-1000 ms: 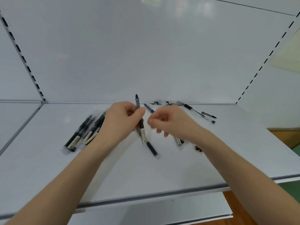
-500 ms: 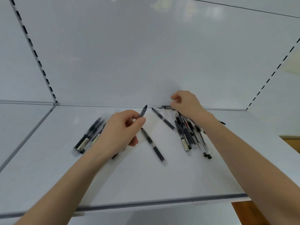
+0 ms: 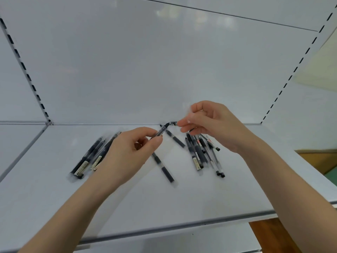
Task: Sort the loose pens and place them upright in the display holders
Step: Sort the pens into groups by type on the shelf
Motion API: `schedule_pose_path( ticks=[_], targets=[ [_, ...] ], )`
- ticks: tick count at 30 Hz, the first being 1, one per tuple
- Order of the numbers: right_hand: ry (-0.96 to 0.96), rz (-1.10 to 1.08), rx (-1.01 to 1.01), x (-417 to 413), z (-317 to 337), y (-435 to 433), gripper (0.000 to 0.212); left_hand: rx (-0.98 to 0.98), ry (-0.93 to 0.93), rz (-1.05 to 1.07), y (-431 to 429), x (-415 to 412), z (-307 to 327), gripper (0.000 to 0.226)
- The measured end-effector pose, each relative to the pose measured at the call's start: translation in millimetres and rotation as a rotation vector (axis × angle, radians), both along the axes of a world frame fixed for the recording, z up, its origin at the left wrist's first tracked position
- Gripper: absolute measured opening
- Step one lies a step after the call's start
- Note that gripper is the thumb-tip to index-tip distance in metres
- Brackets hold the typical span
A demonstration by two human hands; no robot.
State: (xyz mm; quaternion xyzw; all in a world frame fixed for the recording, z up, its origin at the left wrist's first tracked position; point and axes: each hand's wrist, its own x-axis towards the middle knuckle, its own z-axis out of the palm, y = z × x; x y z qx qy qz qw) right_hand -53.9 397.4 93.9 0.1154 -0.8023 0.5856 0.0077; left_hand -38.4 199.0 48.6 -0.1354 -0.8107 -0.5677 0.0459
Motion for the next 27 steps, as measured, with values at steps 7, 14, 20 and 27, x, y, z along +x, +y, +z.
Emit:
schedule_pose_path(
  ticks=[7, 14, 20, 27],
  targets=[
    [0.111, 0.045, 0.069, 7, -4, -1, 0.018, -0.043, 0.060, 0.013, -8, 9, 7, 0.009],
    [0.194, 0.126, 0.176, 16, 5, -7, 0.026, -0.121, 0.094, -0.029, -14, 18, 9, 0.011],
    [0.218, 0.149, 0.309, 20, 9, -13, 0.025, -0.172, 0.085, -0.048, -18, 22, 9, 0.010],
    [0.168, 0.160, 0.316, 24, 9, -13, 0.021, -0.163, 0.047, -0.054, -21, 23, 8, 0.010]
  ],
)
